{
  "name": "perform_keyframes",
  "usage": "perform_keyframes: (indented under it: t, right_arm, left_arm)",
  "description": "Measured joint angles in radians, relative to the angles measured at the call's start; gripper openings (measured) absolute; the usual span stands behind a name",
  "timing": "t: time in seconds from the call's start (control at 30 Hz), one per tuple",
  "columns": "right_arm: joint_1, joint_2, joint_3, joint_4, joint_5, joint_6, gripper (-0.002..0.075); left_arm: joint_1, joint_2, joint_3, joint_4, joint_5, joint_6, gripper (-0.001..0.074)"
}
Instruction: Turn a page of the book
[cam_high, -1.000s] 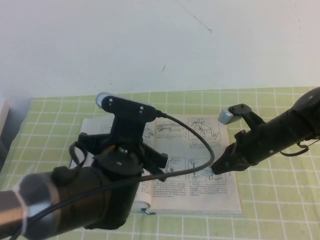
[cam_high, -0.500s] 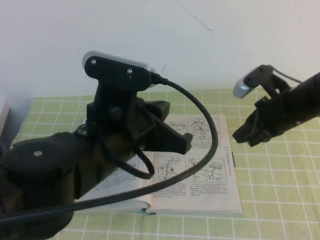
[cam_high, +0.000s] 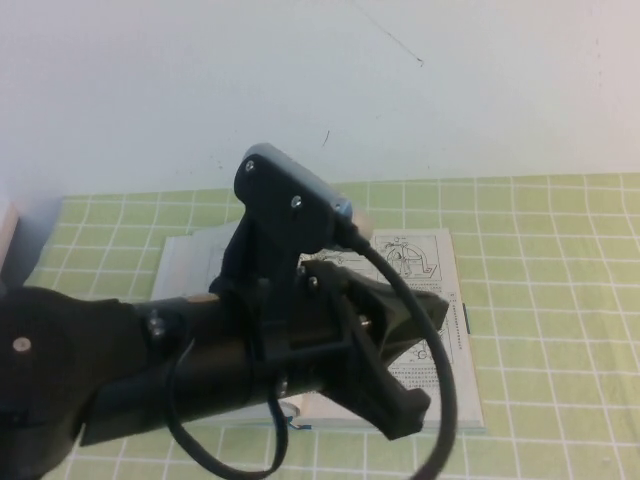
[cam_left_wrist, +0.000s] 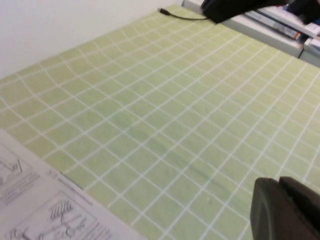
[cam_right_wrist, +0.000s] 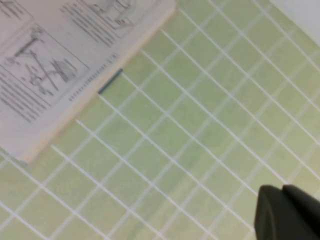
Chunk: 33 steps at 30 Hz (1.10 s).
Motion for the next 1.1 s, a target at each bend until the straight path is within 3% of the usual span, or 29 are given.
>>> perform_keyframes:
  t: [0.17,0.43,0.73,1.1]
  right_arm:
    - [0.000,-0.146,0.004,-0.133,0.113,0.109,-0.0002]
    - [0.000,-0.415,0.060,-0.148,0.153,0.186,-0.0002]
    - [0.000,-0.777,0.297,-0.147,0.149,0.293,-0.0002]
    - [0.000,-1.125,0.697,-0.112,-0.132,0.307,-0.0002]
  left_arm:
    - [0.137,0.000,0.000,0.331,0.210,-0.343,-0.0004]
    - [0.315,-0.063,0.000,0.511,0.303,-0.481,-0.0004]
    - [0.329,-0.278,0.033,0.728,0.201,-0.554,-0.0004]
    - [0.329,-0.527,0.348,0.826,-0.022,-0.530,-0.0004]
